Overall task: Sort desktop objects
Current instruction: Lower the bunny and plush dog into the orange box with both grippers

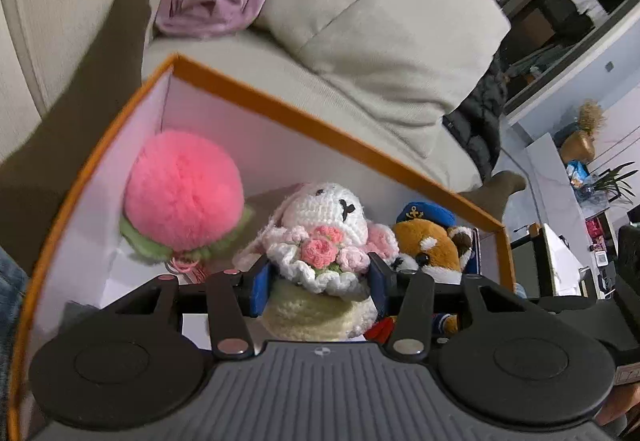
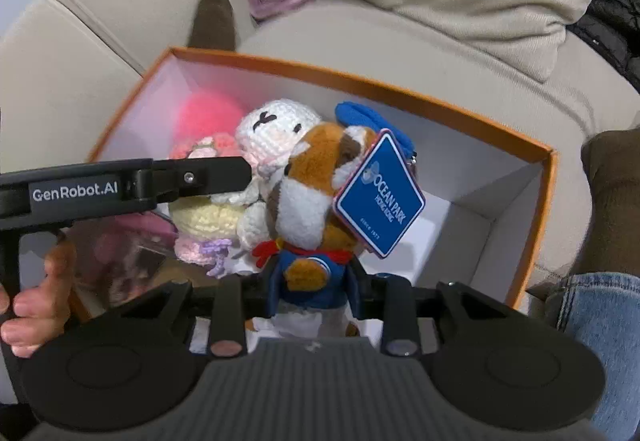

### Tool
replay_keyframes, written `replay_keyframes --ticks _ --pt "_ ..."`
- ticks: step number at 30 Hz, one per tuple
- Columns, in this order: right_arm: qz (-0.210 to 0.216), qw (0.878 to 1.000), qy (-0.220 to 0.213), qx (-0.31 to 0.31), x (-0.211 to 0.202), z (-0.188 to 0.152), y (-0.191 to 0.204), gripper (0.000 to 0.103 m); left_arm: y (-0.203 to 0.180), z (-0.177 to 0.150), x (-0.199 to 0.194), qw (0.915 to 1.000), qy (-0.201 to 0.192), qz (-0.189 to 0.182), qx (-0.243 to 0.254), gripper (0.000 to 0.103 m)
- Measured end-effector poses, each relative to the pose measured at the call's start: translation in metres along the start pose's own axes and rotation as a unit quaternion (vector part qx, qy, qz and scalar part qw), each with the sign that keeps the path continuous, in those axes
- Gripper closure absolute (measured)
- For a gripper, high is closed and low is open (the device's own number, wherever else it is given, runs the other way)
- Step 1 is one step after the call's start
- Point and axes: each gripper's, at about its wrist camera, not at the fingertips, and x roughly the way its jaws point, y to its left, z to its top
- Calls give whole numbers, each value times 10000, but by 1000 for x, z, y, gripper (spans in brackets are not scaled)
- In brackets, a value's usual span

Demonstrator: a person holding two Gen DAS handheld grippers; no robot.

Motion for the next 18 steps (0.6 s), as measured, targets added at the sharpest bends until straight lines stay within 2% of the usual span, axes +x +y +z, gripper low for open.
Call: replay_keyframes --ticks 6,10,18 --pt "-261 9982 530 35 21 8 -5 68 -4 -2 20 9994 282 179 -37 47" --pt "-117 9978 637 165 32 11 -11 68 -1 0 24 9989 378 282 -40 46" --pt "156 9988 449 -66 35 8 0 68 -7 -4 13 9958 -44 799 434 46"
